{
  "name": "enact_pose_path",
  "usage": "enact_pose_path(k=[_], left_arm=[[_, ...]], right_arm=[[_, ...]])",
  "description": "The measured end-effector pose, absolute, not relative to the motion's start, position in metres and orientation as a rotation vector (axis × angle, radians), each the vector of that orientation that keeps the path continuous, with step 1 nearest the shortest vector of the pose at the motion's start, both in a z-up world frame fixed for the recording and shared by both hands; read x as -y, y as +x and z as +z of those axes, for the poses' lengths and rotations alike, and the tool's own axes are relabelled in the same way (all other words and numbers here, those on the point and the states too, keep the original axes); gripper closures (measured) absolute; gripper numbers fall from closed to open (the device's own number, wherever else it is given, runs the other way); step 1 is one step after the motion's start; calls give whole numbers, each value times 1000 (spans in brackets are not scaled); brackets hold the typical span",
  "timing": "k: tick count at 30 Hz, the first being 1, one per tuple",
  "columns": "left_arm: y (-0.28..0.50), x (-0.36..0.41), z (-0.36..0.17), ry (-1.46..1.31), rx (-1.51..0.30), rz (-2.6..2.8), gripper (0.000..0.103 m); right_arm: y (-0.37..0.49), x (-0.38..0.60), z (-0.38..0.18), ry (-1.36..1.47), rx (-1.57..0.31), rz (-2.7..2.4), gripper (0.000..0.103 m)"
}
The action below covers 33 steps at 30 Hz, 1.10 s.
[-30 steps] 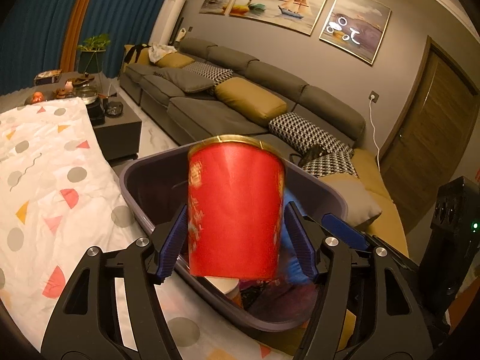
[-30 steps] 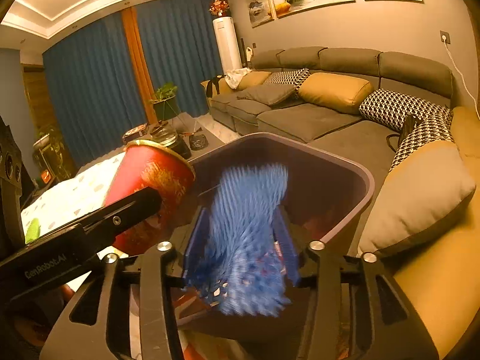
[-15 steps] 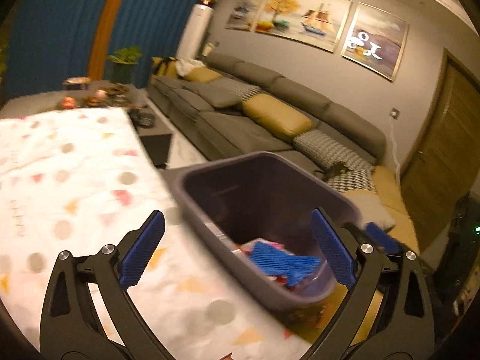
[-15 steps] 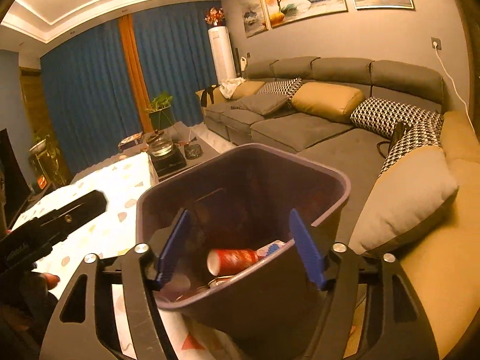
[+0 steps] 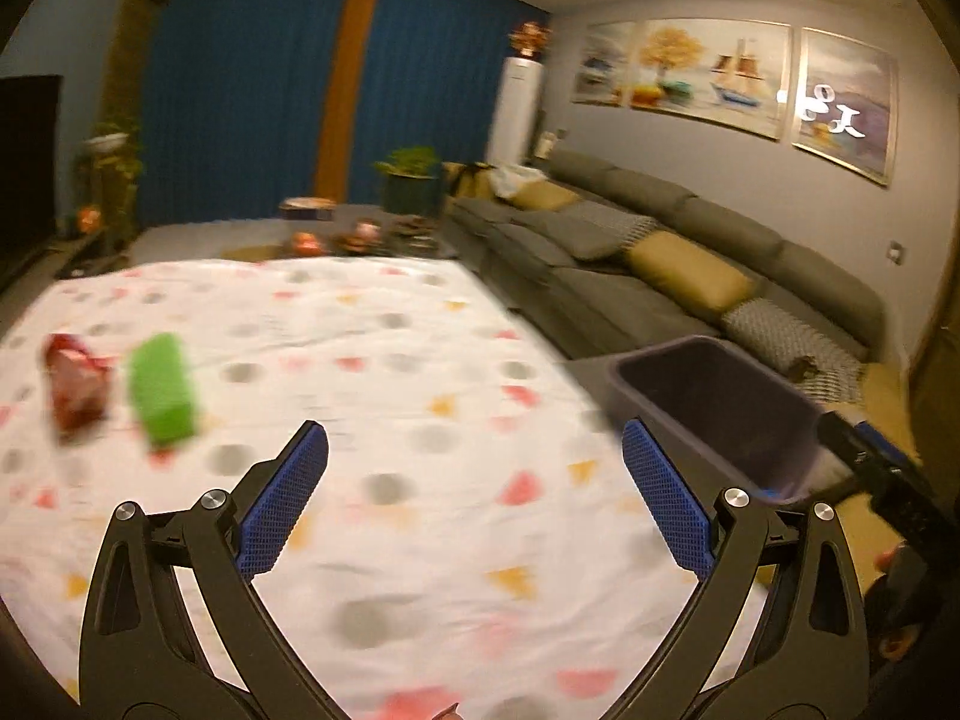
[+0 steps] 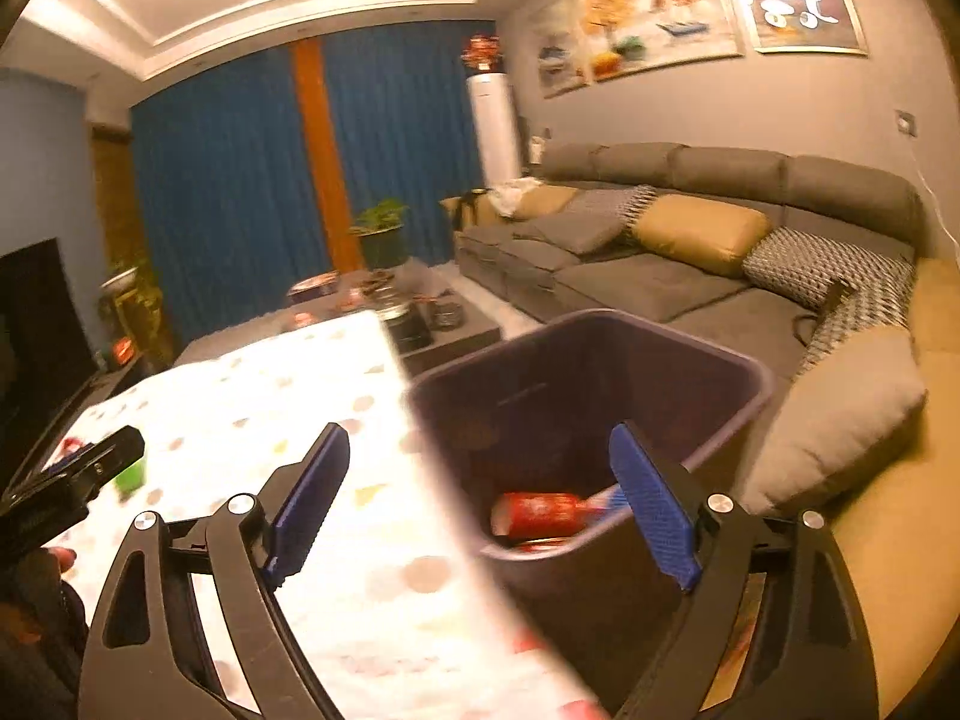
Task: Collect trash
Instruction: 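Move both grippers back toward the red snack bag and green foam sleeve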
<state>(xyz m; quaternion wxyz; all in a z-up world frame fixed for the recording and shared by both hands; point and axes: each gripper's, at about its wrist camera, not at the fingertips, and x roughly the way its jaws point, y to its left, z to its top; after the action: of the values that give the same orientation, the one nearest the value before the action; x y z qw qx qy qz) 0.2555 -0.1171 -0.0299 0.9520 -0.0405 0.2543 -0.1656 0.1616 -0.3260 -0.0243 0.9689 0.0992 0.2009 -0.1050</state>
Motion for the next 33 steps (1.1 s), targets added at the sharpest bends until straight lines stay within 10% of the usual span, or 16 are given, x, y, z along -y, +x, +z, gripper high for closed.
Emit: enact_pose_path(k=[33], left_arm=[[294, -152, -47, -196, -511, 130, 6]], right_arm=[[339, 15, -76, -7, -614, 248, 17]])
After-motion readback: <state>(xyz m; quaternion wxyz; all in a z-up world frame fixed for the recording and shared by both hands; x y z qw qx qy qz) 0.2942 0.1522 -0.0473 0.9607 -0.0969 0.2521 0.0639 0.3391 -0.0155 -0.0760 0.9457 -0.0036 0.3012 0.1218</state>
